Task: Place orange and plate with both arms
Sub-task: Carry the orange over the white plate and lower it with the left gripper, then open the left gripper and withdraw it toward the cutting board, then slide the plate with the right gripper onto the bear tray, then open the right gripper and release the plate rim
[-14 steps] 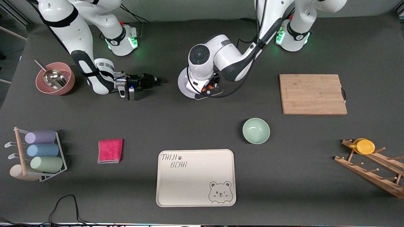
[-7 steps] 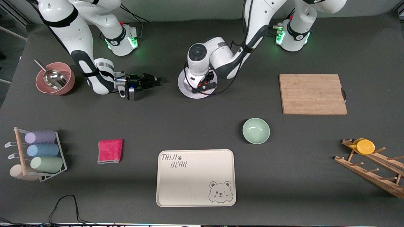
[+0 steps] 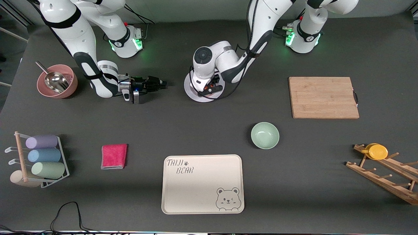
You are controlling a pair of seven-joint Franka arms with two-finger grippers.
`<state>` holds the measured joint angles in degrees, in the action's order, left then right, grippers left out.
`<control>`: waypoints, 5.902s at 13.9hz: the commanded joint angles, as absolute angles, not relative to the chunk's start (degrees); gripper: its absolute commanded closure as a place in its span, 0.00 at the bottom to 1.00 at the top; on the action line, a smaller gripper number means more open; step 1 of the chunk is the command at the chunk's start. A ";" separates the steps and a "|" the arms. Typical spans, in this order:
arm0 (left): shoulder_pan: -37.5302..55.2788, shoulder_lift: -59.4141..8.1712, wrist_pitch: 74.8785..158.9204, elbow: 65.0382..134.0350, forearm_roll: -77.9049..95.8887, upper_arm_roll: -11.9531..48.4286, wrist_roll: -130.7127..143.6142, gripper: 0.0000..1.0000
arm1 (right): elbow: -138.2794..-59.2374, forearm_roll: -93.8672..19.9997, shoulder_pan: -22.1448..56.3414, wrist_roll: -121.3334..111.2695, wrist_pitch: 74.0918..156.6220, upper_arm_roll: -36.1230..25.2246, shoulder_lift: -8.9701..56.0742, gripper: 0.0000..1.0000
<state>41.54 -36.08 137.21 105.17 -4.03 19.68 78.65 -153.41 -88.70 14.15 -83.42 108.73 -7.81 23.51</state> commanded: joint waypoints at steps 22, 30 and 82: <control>19.88 -7.12 98.72 97.66 -1.49 -21.10 1.50 0.00 | -148.10 -113.37 28.38 -86.22 107.67 -4.92 28.56 0.55; 3.69 -7.73 89.56 90.00 -3.16 -2.11 3.25 0.00 | -146.95 -114.79 29.09 -86.22 107.67 -3.87 29.44 0.77; 4.32 0.79 89.73 95.98 -1.05 0.17 8.17 0.00 | -61.08 -98.26 13.80 -39.90 111.27 -7.82 70.49 0.79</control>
<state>7.59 -1.78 87.54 92.66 -1.01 -1.70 7.59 -62.60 -98.77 13.92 -39.53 111.32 -7.98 69.26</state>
